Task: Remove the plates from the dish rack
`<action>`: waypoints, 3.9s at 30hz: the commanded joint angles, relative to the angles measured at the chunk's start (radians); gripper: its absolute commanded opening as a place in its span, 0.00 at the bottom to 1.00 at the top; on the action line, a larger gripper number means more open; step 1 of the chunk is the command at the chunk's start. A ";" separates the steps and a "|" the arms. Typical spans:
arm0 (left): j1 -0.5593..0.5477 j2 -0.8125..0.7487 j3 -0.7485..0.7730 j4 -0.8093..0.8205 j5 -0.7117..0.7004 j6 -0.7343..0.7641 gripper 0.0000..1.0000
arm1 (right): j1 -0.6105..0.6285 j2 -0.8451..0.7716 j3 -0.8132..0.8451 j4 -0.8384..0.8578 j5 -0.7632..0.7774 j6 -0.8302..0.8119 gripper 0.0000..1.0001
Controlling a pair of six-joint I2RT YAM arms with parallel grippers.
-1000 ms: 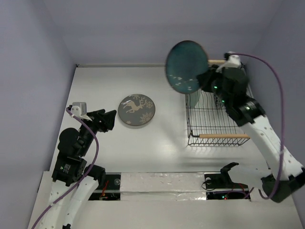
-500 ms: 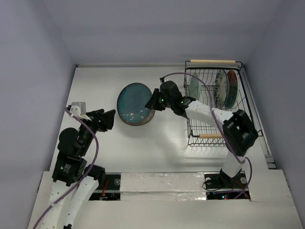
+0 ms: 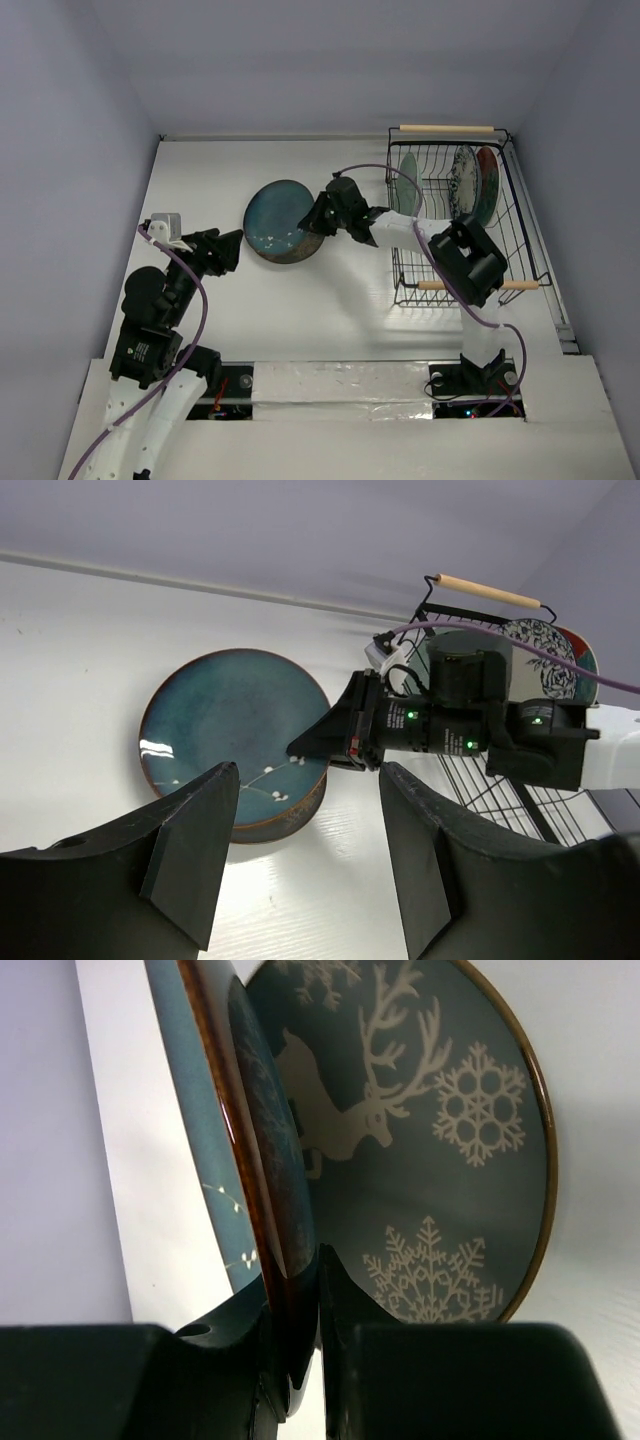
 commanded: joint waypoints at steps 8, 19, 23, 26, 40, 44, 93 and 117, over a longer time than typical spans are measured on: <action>0.004 0.013 -0.007 0.049 0.023 0.003 0.55 | 0.004 -0.008 0.032 0.243 -0.059 0.077 0.29; 0.004 0.015 -0.007 0.054 0.035 0.003 0.55 | 0.004 -0.001 0.072 -0.011 -0.001 -0.092 0.65; 0.004 0.015 -0.009 0.054 0.037 0.004 0.55 | 0.004 -0.018 0.073 -0.090 0.041 -0.161 0.74; 0.004 0.015 -0.007 0.055 0.035 0.004 0.55 | 0.015 -0.034 0.081 -0.192 0.083 -0.216 0.82; 0.004 0.000 -0.007 0.054 0.035 0.003 0.55 | 0.056 -0.018 0.207 -0.507 0.255 -0.420 0.96; 0.004 -0.004 -0.007 0.052 0.038 0.003 0.55 | 0.056 -0.034 0.198 -0.503 0.266 -0.427 0.97; 0.004 -0.008 -0.007 0.054 0.041 0.004 0.55 | 0.007 0.074 0.345 -0.493 0.412 -0.457 0.00; -0.005 -0.040 -0.006 0.049 0.025 0.003 0.42 | -0.241 -0.654 0.149 -0.731 0.852 -0.589 0.25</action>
